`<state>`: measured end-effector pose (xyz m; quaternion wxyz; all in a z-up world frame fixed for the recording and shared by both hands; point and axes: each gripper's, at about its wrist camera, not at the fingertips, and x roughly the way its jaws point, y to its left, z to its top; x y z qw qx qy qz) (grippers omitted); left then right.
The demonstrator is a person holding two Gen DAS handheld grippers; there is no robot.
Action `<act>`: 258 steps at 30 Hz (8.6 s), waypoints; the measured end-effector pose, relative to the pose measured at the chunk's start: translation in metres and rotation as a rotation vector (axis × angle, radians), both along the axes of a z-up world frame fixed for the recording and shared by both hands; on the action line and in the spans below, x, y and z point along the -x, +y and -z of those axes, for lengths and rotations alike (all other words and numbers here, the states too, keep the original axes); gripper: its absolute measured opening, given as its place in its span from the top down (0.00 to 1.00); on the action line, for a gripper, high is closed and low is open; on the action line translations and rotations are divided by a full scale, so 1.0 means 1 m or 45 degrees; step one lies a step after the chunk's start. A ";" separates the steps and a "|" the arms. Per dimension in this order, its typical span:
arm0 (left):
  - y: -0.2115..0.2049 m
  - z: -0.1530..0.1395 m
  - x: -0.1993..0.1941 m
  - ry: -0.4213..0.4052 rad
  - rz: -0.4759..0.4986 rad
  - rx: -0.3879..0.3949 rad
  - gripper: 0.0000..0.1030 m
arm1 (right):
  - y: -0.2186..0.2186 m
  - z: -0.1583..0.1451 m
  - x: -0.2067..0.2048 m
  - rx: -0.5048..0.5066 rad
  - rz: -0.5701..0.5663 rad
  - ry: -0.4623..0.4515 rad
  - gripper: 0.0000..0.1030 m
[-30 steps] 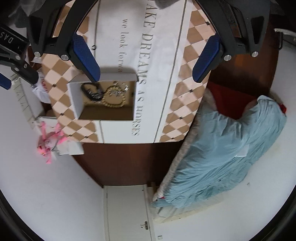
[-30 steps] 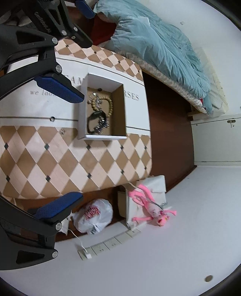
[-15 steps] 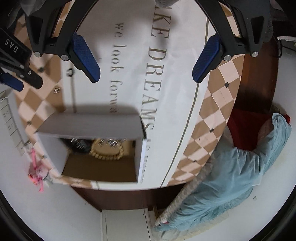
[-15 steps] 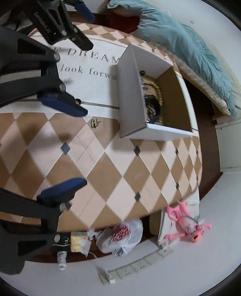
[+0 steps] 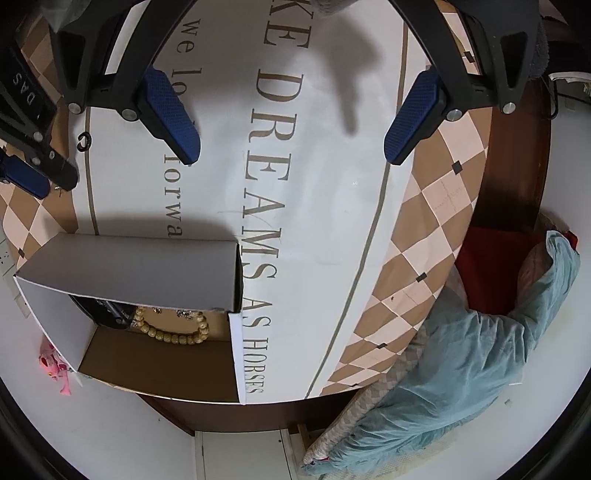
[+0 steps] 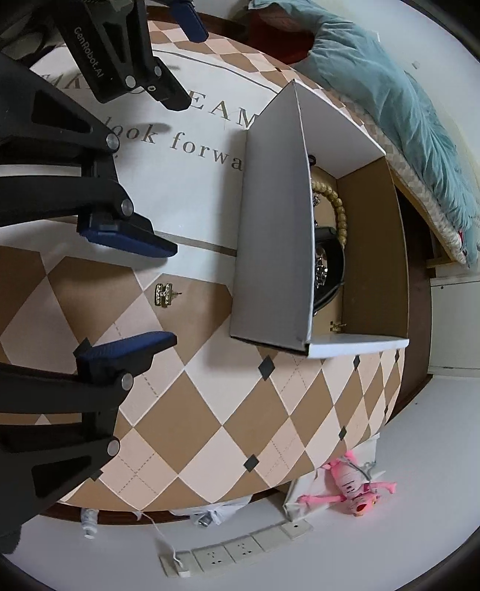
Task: Organize jewelry
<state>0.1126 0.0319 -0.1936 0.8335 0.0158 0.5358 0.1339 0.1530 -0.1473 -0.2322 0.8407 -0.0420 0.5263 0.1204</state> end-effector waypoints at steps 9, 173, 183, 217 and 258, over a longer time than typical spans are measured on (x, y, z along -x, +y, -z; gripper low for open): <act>-0.018 -0.004 0.000 -0.023 0.067 0.007 0.01 | -0.021 -0.006 0.004 -0.041 0.032 -0.029 0.88; 0.000 -0.263 0.040 -0.310 0.089 0.143 0.04 | -0.030 -0.302 0.042 0.086 0.178 -0.275 0.00; 0.002 -0.246 0.024 -0.249 0.074 0.131 0.04 | -0.026 -0.278 0.024 0.115 0.166 -0.196 0.00; 0.006 -0.223 0.019 -0.204 0.068 0.136 0.04 | -0.019 -0.261 0.019 0.135 0.135 -0.127 0.00; 0.005 -0.227 0.017 -0.217 0.067 0.131 0.04 | -0.016 -0.258 0.022 0.107 0.147 -0.119 0.00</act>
